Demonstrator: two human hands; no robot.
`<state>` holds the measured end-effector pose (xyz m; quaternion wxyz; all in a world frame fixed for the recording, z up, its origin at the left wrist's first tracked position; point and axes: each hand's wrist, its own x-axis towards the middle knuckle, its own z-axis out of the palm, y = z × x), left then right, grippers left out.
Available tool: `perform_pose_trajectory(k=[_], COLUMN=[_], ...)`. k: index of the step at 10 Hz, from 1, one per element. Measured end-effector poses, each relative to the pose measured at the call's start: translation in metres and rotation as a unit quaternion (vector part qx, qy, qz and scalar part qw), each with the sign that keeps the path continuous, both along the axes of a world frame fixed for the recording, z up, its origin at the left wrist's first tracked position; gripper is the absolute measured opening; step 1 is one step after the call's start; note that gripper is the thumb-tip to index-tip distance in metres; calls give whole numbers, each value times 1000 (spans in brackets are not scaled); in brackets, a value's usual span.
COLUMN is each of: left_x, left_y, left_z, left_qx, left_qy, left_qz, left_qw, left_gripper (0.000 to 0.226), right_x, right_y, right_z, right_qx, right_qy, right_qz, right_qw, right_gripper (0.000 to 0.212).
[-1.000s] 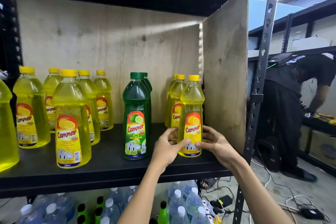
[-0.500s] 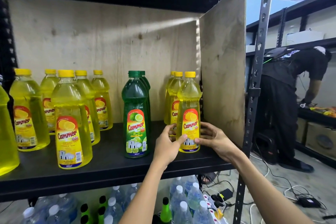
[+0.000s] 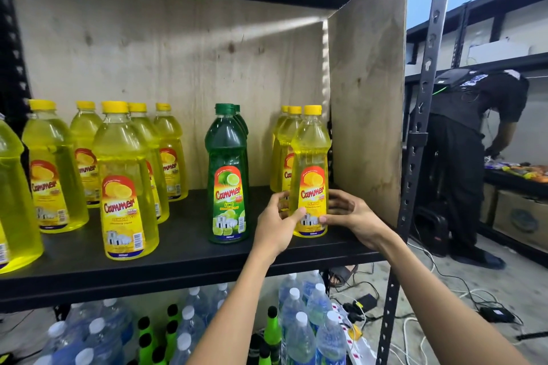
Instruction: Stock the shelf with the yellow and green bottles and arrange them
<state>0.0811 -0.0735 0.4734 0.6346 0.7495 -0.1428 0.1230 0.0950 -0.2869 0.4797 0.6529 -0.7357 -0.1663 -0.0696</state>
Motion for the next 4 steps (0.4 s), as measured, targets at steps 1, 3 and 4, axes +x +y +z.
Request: perform_pose_trajectory(k=[1,3,4], left_x=[-1,-17,-41], left_y=[1,5,11], left_z=[1,-1,-10], left_qx=[9,80,178], left_qy=[-7,-23,-67], left_qz=[3,35,57], left_qw=[1000,996,980], left_gripper=[50,64,78], right_x=[0,-19,-41], right_y=[1,10,23], right_z=[0,7,-5], right_qx=[-4,-33,-69], right_qy=[-1,-26,-76], right_qz=[-5,-32,-118], right_qw=[1000,999,988], right_gripper=[78,71,78])
